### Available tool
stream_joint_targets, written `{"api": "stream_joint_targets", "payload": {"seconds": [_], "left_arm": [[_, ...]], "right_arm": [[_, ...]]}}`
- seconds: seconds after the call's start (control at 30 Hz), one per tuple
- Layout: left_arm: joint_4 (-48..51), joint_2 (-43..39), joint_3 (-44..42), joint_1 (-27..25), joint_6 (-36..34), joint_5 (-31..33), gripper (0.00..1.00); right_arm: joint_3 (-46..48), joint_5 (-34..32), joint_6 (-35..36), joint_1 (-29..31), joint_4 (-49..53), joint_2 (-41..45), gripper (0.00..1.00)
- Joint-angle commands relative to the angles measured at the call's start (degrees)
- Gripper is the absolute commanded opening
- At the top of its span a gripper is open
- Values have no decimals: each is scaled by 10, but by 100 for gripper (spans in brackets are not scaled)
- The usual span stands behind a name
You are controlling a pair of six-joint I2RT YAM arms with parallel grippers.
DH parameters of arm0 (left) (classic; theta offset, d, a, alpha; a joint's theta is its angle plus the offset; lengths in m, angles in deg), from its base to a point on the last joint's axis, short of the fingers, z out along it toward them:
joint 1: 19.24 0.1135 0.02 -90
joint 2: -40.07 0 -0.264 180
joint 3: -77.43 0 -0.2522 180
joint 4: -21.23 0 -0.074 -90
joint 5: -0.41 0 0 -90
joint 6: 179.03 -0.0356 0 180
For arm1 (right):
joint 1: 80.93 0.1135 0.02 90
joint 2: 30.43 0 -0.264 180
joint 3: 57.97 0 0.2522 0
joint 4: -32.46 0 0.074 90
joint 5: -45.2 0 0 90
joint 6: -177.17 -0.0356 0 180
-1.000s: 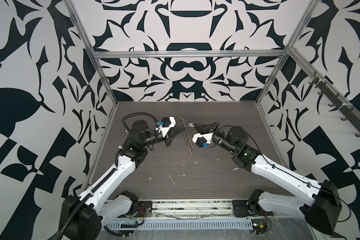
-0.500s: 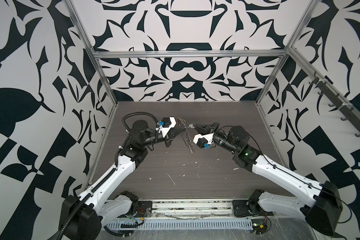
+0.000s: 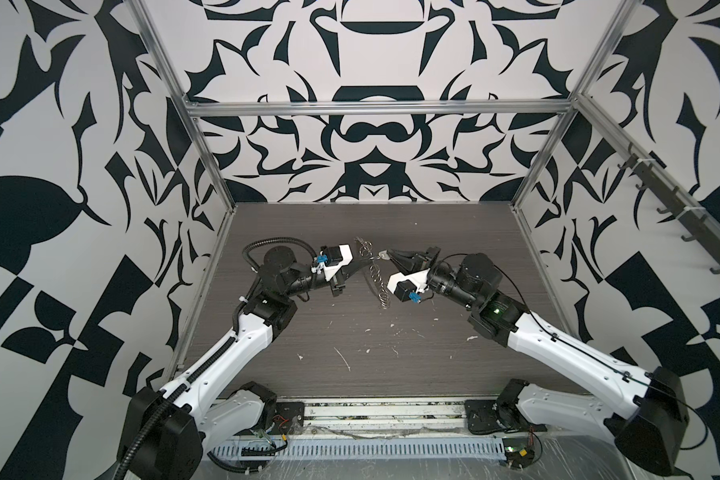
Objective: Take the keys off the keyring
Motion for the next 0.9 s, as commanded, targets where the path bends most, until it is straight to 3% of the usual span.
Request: {"api": "stream_joint_targets", "payload": {"seconds": [0.0, 0.33, 0.67, 0.87], "left_arm": [[-42, 4, -17, 6, 9, 19, 0], [-45, -1, -10, 6, 33, 17, 0], [-37, -5, -10, 6, 27, 16, 0], [-14, -3, 0, 6, 32, 8, 0]], "right_arm": [[-7, -27, -35, -2, -54, 29, 0], [27, -34, -102, -34, -45, 14, 0], [16, 11, -132, -39, -14, 14, 0], [25, 7, -52, -39, -40, 11, 0]]}}
